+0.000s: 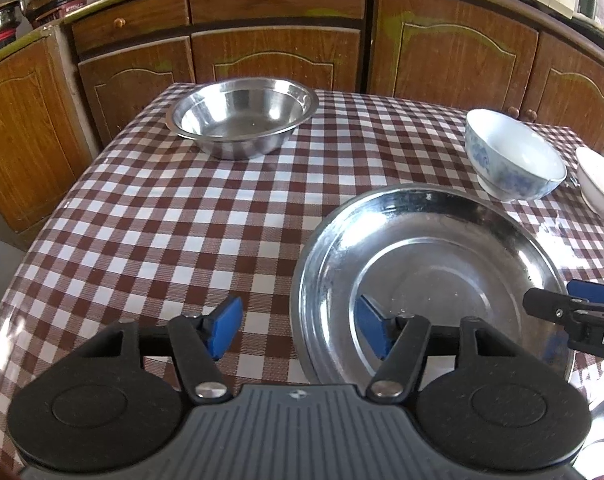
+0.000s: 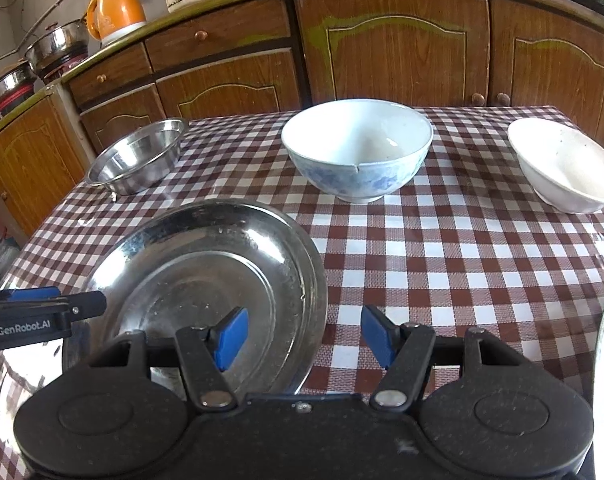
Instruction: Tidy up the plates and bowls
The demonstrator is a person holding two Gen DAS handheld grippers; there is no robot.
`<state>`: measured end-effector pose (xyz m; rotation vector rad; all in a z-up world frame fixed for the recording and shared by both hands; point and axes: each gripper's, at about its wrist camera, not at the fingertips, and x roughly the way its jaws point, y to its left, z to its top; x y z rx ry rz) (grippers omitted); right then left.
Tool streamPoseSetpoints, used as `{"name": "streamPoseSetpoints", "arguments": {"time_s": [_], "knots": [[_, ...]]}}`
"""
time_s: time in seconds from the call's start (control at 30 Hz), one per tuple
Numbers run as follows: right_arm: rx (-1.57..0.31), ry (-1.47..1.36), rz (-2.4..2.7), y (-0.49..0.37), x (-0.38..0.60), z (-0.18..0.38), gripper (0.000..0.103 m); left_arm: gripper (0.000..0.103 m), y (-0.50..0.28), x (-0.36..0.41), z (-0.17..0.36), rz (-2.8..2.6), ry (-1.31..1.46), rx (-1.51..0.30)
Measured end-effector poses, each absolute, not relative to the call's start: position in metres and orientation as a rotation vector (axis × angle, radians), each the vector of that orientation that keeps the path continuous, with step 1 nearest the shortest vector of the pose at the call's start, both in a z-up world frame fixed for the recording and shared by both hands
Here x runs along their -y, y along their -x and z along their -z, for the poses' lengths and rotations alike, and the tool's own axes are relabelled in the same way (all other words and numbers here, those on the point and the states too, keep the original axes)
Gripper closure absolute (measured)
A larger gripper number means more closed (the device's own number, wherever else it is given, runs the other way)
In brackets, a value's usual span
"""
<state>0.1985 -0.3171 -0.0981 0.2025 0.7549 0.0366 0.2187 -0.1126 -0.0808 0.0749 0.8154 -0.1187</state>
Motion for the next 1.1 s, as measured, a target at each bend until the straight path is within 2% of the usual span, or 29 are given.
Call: {"name": "streamPoseSetpoints", "arguments": {"time_s": [0.2,0.4,0.47,0.5,0.53,0.67,1.1], "knots": [[-0.766,-0.216,-0.039,-0.204,0.317,0.104,0.028,0.059,-0.225,0.113,0.088,0.144,-0.059,-0.836],[-0.767,-0.208,-0.044,-0.210,0.313,0.107,0.029,0.066,-0.231,0.110,0.093,0.146,-0.036,-0.848],[-0.764,-0.203,-0.047,-0.213,0.311,0.107,0.037,0.069,-0.231,0.110,0.093,0.152,-0.032,-0.838],[-0.763,-0.202,-0.050,-0.214,0.311,0.107,0.041,0.074,-0.232,0.110,0.093,0.162,-0.029,-0.836],[-0.760,-0.199,-0.053,-0.214,0.309,0.106,0.055,0.075,-0.231,0.111,0.093,0.168,-0.026,-0.833],[-0.751,-0.206,-0.022,-0.213,0.311,0.106,0.072,0.079,-0.230,0.108,0.092,0.153,-0.002,-0.821],[-0.649,-0.176,-0.042,-0.200,0.299,0.068,0.075,0.080,-0.215,0.091,0.062,0.137,0.020,-0.757]]}}
